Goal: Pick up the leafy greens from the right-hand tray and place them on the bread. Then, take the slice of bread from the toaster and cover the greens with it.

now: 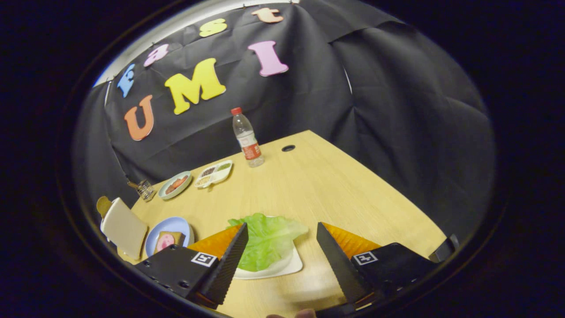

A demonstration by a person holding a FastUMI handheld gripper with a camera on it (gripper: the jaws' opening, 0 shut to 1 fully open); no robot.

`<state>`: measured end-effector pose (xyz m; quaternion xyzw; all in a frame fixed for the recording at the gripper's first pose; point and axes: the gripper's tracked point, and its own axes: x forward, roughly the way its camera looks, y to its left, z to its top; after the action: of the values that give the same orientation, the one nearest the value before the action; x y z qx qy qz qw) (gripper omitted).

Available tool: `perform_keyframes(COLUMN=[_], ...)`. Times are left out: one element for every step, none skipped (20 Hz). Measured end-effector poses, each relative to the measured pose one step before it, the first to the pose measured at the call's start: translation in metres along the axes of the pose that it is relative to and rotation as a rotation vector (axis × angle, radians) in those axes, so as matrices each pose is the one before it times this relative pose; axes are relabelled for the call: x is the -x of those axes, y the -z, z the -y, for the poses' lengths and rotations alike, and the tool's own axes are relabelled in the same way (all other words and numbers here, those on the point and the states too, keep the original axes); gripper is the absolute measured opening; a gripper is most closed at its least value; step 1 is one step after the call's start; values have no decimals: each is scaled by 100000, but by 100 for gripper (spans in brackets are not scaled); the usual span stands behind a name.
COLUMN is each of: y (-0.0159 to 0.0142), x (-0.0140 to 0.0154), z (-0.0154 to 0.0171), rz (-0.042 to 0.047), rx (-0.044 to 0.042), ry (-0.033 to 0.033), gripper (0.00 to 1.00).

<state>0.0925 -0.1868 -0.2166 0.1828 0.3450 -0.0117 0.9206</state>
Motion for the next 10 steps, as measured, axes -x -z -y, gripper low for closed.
perform_keyframes(y=[323,230,134,204,177,234,206,-94,-80,-234], x=[-815,-400,-579,-805,-582,-496,-498,-166,-633,-101], z=[239,213,103,-57,-80,-24,-29,-88,125,-8], rz=[-2244,-1335,-1781,-1235,-1366,-1030,-1036,-92,118,258], rx=[-2914,-3122,-3230,-3047,-2173,-1970,-1574,-1328,-787,-473], ry=[1314,403,183,-412,-338,-403,-277,-367,420,-117], gripper=[96,96,96,96,96,96,96,96,85,74])
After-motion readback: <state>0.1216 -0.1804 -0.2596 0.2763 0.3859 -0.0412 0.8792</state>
